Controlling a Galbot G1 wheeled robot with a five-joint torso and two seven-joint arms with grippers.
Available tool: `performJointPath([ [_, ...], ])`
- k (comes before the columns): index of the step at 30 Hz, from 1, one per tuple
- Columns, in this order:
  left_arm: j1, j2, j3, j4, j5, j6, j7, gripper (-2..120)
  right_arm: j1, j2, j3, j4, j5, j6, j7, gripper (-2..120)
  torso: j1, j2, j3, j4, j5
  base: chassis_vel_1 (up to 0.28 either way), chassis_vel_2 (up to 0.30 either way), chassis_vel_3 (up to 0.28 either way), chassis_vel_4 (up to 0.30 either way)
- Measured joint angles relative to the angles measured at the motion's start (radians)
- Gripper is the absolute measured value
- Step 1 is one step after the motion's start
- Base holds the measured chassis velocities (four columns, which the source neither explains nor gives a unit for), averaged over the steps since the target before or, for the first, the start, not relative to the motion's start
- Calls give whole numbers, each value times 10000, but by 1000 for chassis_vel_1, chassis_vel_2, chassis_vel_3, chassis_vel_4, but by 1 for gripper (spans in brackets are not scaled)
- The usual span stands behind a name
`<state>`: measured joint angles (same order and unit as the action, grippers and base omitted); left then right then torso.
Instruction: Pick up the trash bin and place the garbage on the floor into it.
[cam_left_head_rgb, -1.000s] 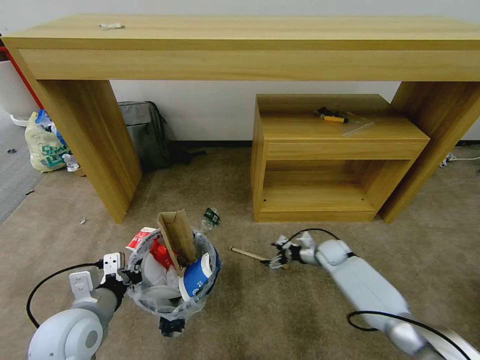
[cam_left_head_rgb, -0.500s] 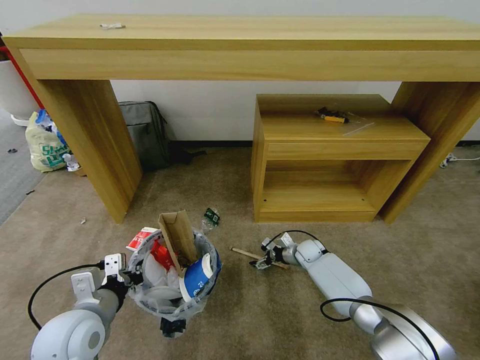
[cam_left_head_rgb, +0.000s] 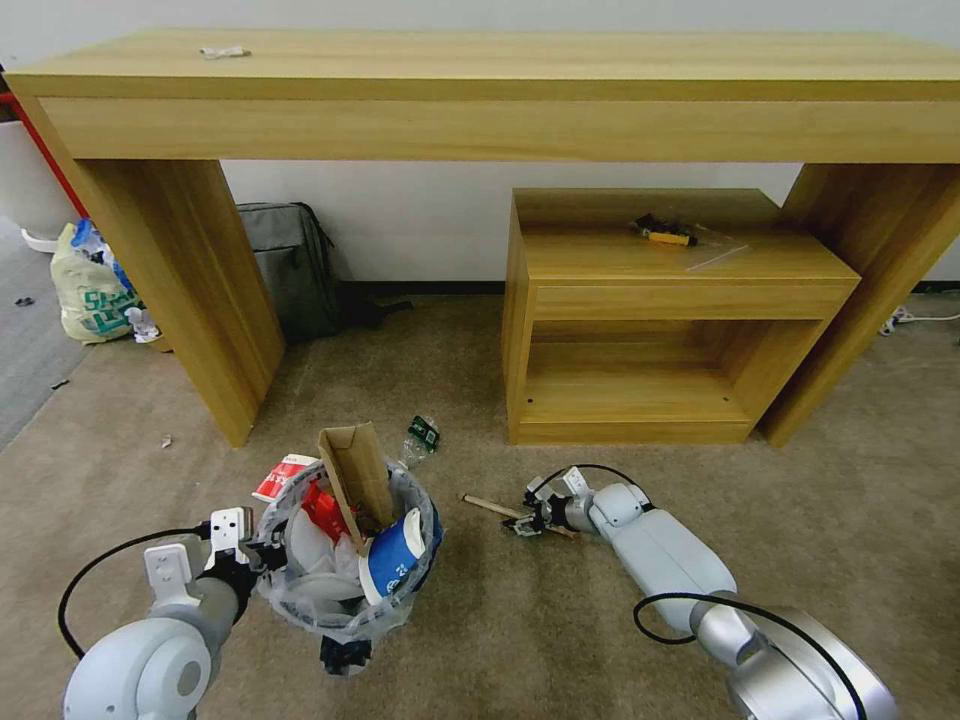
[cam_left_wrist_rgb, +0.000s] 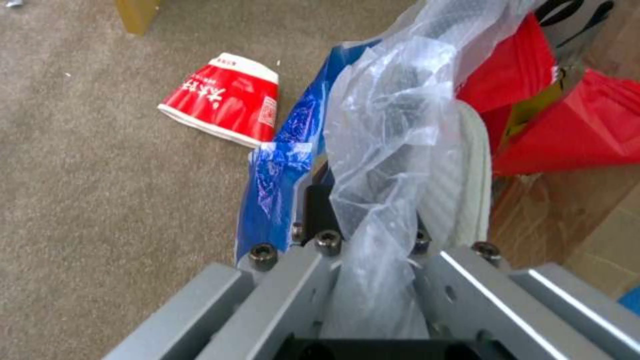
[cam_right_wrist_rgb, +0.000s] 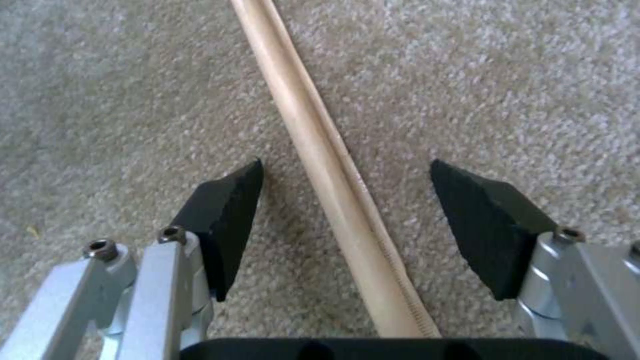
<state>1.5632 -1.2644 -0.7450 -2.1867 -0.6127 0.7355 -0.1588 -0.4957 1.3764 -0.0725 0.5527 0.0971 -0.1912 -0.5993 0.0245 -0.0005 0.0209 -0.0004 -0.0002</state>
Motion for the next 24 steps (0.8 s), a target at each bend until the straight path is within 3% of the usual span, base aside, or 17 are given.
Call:
performJointPath([
  [6,7,-3,-10,-19,-6,0,20,0,9,44,213,-82,1,-133,20,64,-1,0,0,2,2,0,0,0,0],
  [15,91,35,-27,-141,-43,-1,0,0,-160,-4,538,30,-23,-201,46,47,-1,0,0,2,1,0,0,0,0],
  [22,89,79,34,-176,-51,-1,-12,0,-468,-107,643,446,-28,-246,81,19,-1,0,0,-1,-1,0,0,0,0],
  [24,88,85,33,-180,-56,-1,-13,0,-484,-107,647,462,-27,-245,92,17,-1,0,1,-1,0,0,0,0,0],
])
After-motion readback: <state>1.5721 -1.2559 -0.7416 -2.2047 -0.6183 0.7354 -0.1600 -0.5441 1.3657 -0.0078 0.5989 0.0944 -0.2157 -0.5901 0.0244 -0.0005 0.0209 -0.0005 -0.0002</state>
